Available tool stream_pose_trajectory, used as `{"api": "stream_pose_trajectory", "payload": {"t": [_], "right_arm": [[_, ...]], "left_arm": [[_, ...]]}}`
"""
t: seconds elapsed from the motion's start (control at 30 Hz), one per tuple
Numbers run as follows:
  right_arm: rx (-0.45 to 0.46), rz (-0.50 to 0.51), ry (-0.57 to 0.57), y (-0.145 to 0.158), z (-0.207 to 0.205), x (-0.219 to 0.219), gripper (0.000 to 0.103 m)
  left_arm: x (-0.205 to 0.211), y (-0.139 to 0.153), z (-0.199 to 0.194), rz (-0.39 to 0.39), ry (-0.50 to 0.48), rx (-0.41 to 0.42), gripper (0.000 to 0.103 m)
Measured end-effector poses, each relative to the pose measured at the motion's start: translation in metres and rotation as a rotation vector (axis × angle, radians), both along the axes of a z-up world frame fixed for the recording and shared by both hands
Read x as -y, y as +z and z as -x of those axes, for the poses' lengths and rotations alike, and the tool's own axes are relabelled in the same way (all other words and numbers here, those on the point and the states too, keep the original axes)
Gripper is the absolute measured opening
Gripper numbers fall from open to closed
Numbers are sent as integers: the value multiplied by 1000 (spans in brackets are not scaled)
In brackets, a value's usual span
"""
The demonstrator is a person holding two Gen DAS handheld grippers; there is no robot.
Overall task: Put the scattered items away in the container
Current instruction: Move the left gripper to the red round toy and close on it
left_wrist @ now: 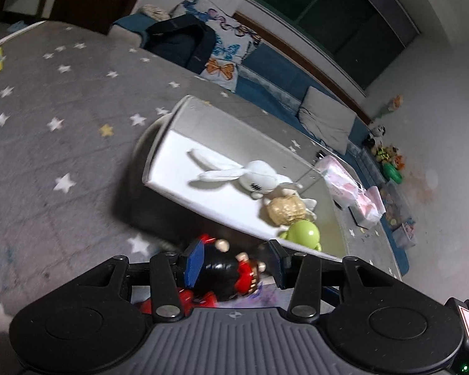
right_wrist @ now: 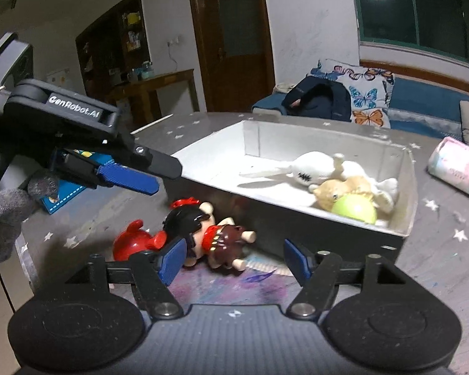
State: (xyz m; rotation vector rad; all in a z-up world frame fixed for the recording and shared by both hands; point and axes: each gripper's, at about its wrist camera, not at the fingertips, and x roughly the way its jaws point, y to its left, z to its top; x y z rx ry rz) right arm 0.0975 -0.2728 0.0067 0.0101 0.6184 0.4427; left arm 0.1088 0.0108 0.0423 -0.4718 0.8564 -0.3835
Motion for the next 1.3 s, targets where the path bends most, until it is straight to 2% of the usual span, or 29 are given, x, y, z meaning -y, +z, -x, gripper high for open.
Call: {"api": "stream_pose_trajectory", "payload": {"t": [0.27,0.6,0.97,1.3], "right_arm": [[-29,15,98,-9,7,-33,70],[-81,39,186,-24,3,-67,70],[-129,9,214,-35,-7,-84,63],[-142,-45,191,-36,-10,-81,56]], "left_arm": [[-32,-12,20,24,44,-18,47],[-47,-35,29,60,45,-58,47],[-51,-45,29,97,49,-75,47],[-54,-55,29,124,56,-103,45]]}}
